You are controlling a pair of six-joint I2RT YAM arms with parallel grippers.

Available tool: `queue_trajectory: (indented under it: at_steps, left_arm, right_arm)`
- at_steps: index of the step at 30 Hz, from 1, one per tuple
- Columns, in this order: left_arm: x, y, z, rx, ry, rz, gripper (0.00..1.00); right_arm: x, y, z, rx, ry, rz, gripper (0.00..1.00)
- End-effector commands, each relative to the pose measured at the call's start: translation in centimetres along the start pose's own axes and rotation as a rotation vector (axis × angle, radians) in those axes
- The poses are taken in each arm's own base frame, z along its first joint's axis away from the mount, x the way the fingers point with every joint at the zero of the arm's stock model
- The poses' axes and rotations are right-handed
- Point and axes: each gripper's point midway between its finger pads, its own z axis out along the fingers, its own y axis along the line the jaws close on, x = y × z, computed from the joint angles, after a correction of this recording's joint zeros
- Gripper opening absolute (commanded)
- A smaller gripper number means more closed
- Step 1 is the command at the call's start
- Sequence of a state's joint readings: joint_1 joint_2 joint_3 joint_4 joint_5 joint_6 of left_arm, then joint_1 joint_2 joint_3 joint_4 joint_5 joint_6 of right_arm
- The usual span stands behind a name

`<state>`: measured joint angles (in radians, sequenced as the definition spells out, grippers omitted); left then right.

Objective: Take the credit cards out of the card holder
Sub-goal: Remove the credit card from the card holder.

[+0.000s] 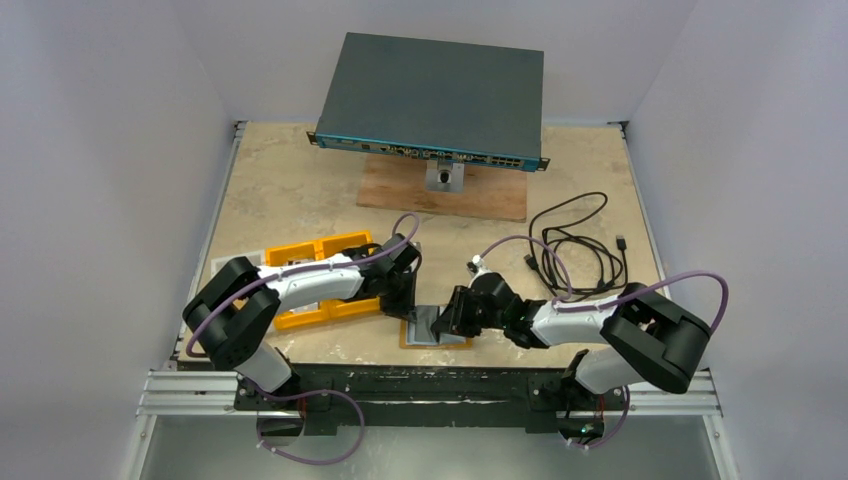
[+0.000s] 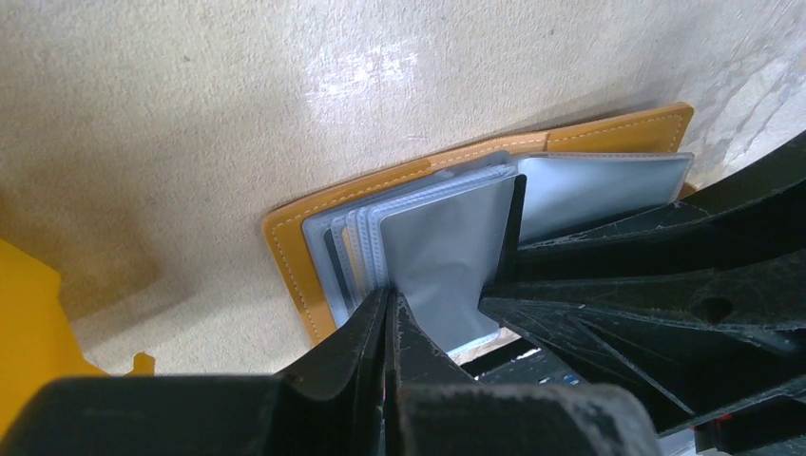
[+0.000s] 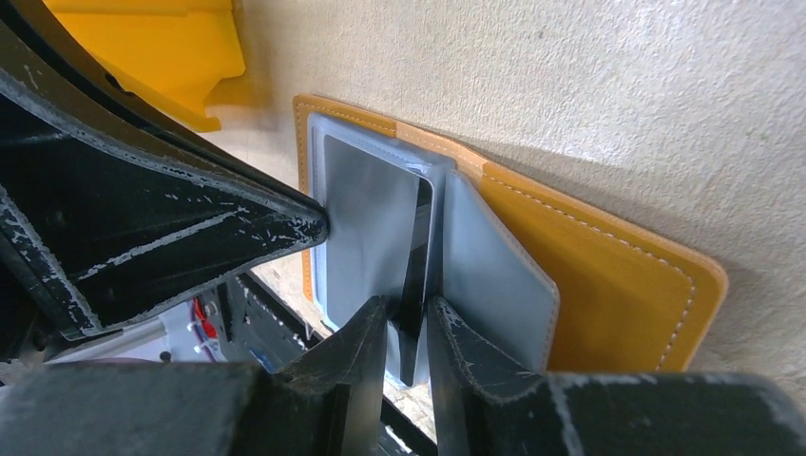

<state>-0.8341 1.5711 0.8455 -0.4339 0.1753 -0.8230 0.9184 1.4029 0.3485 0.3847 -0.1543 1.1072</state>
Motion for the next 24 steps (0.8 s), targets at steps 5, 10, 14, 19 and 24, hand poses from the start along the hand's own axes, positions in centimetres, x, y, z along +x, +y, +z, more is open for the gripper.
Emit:
queue_trajectory:
  at_steps: [5, 10, 14, 19, 24]
  left_arm:
    - [1.0, 1.5, 1.8, -0.103, 0.008, -0.058, 0.0]
    - [1.6, 2.8, 2.1, -0.159, 0.019, -0.08, 0.0]
    - [1.9, 3.3, 2.3, -0.174, 0.025, -0.096, 0.0]
    - [2.1, 3.8, 2.3, -0.193, 0.025, -0.107, 0.0]
    - [2.3, 4.1, 2.4, -0.205, 0.03, -0.111, 0.0]
  right_arm:
    - [0.1, -0.1, -0.3, -0.071, 0.006, 0.026, 0.23]
    - [-0.1, 0.9, -0.9, -0.124, 0.009, 0.011, 0.3]
    - [-0.6, 1.0, -1.4, -0.16, -0.005, 0.042, 0.29]
    - [-1.3, 0.6, -2.0, -0.205, -0.017, 0.109, 0.28]
    - [-1.3, 1.1, -2.3, -0.273, -0.002, 0.151, 0.28]
